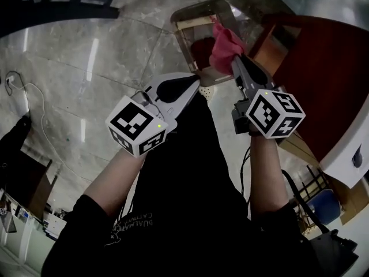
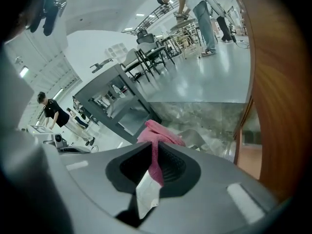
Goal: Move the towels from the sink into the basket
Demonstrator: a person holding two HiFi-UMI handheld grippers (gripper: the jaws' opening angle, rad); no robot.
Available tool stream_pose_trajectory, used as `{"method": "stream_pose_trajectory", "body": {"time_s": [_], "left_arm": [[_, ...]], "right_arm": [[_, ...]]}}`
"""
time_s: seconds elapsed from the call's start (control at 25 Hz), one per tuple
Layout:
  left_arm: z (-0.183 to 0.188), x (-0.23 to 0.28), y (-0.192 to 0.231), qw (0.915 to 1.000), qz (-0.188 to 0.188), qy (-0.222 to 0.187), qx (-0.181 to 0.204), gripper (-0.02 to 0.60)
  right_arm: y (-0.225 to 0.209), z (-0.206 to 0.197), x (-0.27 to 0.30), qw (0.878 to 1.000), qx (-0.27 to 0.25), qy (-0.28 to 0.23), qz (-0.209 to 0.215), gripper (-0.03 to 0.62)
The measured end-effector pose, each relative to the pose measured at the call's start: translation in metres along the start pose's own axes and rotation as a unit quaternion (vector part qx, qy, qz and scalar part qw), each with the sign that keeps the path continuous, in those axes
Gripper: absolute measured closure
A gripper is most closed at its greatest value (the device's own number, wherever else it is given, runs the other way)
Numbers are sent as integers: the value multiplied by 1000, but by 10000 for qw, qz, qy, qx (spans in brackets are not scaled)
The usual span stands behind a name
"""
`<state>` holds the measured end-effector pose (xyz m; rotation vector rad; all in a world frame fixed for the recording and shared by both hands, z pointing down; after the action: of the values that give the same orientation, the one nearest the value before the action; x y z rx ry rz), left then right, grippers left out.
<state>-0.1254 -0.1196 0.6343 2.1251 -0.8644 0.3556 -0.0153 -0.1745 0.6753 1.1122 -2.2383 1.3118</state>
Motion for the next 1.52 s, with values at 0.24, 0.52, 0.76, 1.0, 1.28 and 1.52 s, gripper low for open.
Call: {"method": "stream_pose_trajectory", "body": {"time_s": [0.24,0.52,0.76,1.0,1.28,1.52], "left_arm": [[-43,28,45,9993,339,23,-177,581],[-87,54,92,9962,609,254,-570,581],[-103,73,110,9946,626,338,-750,581],[-112,78,108,9944,319,460,-891,581],[-118,81,107,9941,309,594,-850,581],[-118,85,104,9944,280,606,-822,581]], "right_arm": [[-46,-43,47,9991,182,365,-88,546],[-89,-94,93,9952,388,887,-150,545],[-130,-147,124,9872,1128,1086,-301,545],[-151,-183,135,9743,1835,1104,-699,545],[-151,-182,139,9779,1706,1097,-499,479],[-154,-175,133,9779,1728,1022,-589,476]]}}
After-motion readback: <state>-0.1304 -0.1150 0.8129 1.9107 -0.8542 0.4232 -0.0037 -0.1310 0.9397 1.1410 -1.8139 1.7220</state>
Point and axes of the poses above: the fingertips, and each gripper's own axes: x forward along the fingers, y to its left, z out of its top, the point moved 2 cm from there along -x, backward along the fingers, and after that the axes turned 9 degrees about z, right-handed, at the moved point
